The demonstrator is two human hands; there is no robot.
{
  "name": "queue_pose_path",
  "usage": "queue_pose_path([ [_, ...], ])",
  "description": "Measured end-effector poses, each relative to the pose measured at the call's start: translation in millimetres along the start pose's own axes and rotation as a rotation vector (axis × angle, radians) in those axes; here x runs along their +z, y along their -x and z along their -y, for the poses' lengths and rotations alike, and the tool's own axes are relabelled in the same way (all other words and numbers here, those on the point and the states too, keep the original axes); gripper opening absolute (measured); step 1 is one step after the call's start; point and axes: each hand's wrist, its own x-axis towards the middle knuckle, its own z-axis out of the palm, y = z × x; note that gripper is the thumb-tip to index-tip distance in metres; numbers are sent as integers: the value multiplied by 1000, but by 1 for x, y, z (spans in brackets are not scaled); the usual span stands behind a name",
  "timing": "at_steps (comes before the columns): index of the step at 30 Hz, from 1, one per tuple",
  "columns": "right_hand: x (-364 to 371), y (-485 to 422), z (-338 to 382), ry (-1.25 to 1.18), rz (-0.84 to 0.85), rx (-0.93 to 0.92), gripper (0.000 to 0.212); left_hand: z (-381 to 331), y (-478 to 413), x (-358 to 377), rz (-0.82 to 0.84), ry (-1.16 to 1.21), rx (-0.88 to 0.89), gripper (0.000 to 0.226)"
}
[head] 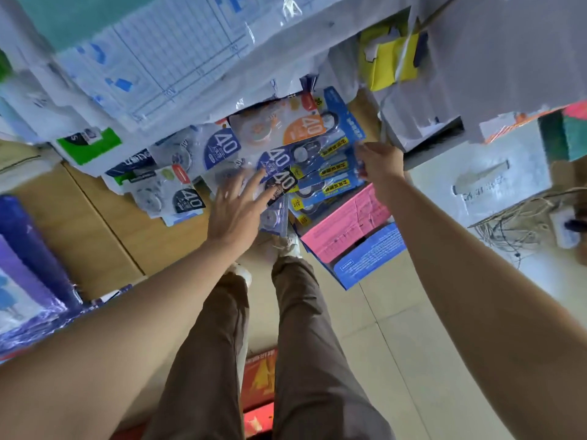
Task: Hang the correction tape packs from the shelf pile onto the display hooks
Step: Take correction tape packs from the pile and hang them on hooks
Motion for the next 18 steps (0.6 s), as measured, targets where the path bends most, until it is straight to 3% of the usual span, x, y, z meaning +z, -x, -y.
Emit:
queue_pose_path([
  [4,5,11,16,-64,77,45,3,11,5,2,63,-59,-38,73],
  [8,2,15,17,-77,57,41,4,3,7,-1,90,-3,-85,67],
  [13,-20,46,20,-171,-78,-39,20,-1,1,-2,98,228,-114,60],
  [18,-56,87,4,-283,-131,-57,3,-4,-4,-11,37,510,-161,54],
])
